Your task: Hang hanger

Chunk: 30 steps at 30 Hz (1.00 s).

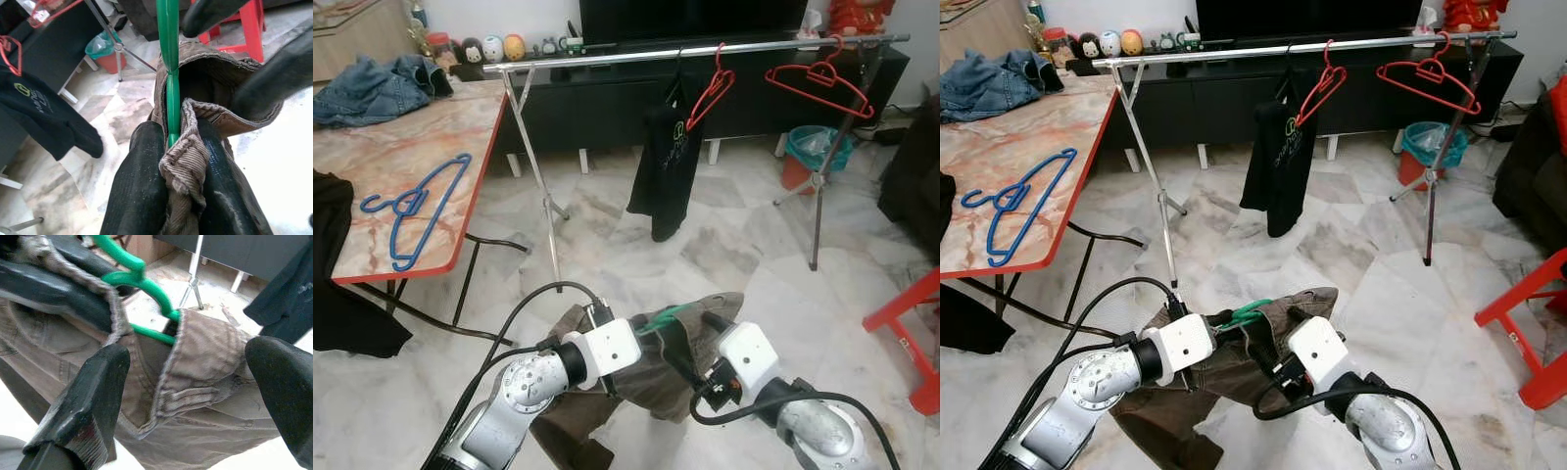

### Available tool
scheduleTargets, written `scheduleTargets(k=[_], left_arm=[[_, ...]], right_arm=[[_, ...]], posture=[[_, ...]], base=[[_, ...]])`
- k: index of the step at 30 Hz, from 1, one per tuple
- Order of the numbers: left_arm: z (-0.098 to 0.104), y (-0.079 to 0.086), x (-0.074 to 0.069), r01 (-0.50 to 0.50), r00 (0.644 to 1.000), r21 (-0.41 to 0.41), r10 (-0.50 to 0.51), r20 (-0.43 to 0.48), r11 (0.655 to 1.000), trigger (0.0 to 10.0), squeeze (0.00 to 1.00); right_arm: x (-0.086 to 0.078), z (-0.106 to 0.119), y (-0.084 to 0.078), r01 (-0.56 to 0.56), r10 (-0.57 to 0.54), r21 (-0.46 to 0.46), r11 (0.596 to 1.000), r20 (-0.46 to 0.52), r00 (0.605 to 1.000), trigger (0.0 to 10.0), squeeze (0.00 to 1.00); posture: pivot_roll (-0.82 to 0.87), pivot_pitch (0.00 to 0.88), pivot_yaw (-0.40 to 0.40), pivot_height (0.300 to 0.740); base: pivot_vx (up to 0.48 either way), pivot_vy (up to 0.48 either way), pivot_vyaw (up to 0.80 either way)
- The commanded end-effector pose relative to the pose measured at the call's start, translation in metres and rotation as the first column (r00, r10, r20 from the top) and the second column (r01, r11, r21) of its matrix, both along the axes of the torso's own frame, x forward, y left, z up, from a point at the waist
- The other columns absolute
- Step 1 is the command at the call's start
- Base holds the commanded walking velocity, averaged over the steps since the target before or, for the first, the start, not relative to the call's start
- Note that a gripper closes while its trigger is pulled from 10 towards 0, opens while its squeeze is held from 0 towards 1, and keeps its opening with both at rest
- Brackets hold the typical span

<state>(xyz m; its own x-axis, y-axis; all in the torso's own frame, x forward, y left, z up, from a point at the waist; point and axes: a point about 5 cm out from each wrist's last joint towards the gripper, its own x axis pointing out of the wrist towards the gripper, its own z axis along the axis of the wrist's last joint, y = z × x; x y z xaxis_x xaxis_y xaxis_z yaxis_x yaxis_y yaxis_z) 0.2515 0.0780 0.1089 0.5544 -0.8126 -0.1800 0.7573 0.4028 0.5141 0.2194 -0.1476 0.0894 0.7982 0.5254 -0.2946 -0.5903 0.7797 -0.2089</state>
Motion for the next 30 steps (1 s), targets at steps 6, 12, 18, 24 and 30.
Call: scheduleTargets(k=[6,12,18,24,30], left_arm=[[0.014,-0.004,-0.007,0.064,0.998,-0.032,-0.064,0.007,0.997,10.0,0.0],[0.016,-0.006,-0.013,0.108,0.993,-0.035,-0.109,-0.034,0.994,10.0,0.0],[0.021,-0.011,-0.019,0.169,0.983,-0.046,-0.172,-0.059,0.984,10.0,0.0],[0.024,-0.013,-0.024,0.224,0.971,-0.022,-0.225,-0.076,0.974,10.0,0.0],[0.02,-0.011,-0.029,0.273,0.961,0.05,-0.27,-0.063,0.961,10.0,0.0]], right_arm=[[0.011,-0.01,-0.022,0.149,-0.151,-0.074,0.986,-0.016,0.988,10.0,0.0],[0.015,-0.012,-0.024,0.175,-0.177,-0.089,0.98,-0.009,0.984,10.0,0.0],[0.02,-0.02,-0.038,0.268,-0.273,-0.188,0.945,-0.005,0.962,10.0,0.0],[0.023,-0.031,-0.066,0.413,-0.439,-0.315,0.854,-0.011,0.899,10.0,0.0],[0.018,-0.037,-0.088,0.5,-0.552,-0.392,0.772,-0.024,0.833,10.0,0.0]], posture=[[0.0,0.06,0.029,0.74],[0.0,0.058,0.026,0.74],[0.0,0.059,0.026,0.74],[0.0,0.06,0.025,0.74],[0.0,0.06,0.025,0.74]], base=[[0.0,0.0,0.0],[0.0,0.0,0.0],[0.0,0.0,0.0],[0.0,0.0,0.0],[0.0,0.0,0.0]])
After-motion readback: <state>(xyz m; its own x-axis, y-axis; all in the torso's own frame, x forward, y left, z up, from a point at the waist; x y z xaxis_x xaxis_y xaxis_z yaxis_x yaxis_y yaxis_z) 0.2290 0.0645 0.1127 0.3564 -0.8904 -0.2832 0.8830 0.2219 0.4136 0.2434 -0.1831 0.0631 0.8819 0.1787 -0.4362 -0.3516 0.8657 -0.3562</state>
